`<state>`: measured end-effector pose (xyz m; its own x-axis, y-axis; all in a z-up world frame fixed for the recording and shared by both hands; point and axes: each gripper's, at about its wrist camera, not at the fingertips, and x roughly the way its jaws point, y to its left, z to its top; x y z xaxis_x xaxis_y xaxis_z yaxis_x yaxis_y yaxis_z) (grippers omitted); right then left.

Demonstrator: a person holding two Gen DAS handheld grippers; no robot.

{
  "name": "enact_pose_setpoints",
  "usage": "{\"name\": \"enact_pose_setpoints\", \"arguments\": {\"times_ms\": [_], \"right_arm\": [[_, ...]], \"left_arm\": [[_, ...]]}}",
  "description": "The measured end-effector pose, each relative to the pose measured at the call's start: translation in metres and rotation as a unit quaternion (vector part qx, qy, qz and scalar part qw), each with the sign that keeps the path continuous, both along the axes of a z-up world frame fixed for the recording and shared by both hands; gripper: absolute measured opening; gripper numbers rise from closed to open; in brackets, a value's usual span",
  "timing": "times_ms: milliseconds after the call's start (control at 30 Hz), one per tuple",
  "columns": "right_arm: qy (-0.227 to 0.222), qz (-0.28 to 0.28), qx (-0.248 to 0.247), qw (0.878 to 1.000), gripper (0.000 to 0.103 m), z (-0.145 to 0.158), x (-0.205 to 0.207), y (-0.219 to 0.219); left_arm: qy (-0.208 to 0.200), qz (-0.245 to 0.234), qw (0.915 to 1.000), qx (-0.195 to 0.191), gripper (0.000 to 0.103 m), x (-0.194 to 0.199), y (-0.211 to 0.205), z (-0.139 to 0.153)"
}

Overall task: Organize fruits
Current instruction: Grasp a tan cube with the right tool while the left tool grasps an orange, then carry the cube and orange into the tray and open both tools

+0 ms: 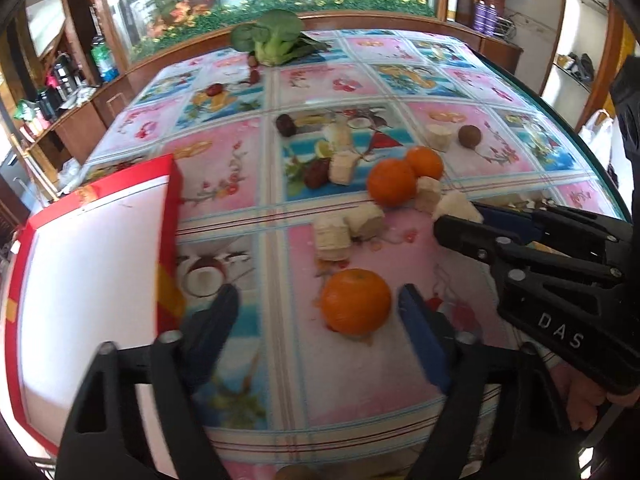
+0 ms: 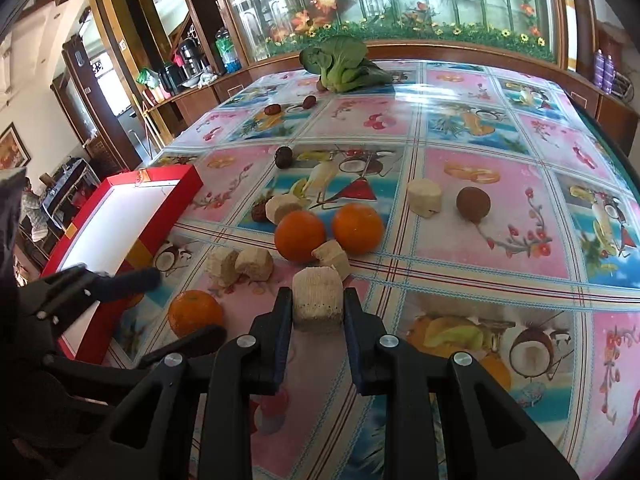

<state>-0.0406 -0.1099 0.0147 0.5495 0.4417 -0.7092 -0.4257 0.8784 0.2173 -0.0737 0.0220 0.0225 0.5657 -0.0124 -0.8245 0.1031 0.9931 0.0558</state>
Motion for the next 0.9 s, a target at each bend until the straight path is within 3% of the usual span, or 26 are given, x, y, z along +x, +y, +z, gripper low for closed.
{"name": "enact_pose_setpoints", "arguments": {"times_ms": [167, 233, 400, 533, 700, 900], "right_arm": [[-0.015, -0.01, 0.002, 1.0, 0.024, 0.003, -0.002, -0.003], [-0.015, -0.01, 0.008, 1.0, 0.024, 0.003, -0.001, -0.004], [-0.025, -0.008, 0.035, 0.999, 0.024, 0.008, -0.003, -0.006], [-0.035, -0.003, 0.048, 0.998, 0.024, 0.012, -0.008, 0.0], [-0.025, 0.033, 0.073, 0.996, 0.024, 0.018, -0.024, 0.029], [-0.023, 0.116, 0.085, 0.989, 0.024, 0.029, -0.047, 0.1]], "left_arm": [[0.016, -0.011, 0.9991, -0.037, 0.044, 0.003, 0.0, -0.006], [0.013, -0.015, 0.999, -0.041, 0.038, 0.002, -0.001, -0.006], [-0.006, -0.017, 0.998, -0.06, 0.038, -0.007, 0.004, 0.005], [-0.037, 0.008, 0.9964, -0.075, 0.038, -0.023, 0.026, 0.027], [-0.074, 0.077, 0.9916, -0.074, 0.038, -0.047, 0.077, 0.047], [-0.097, 0.161, 0.9814, -0.038, 0.038, -0.069, 0.135, 0.049]]}}
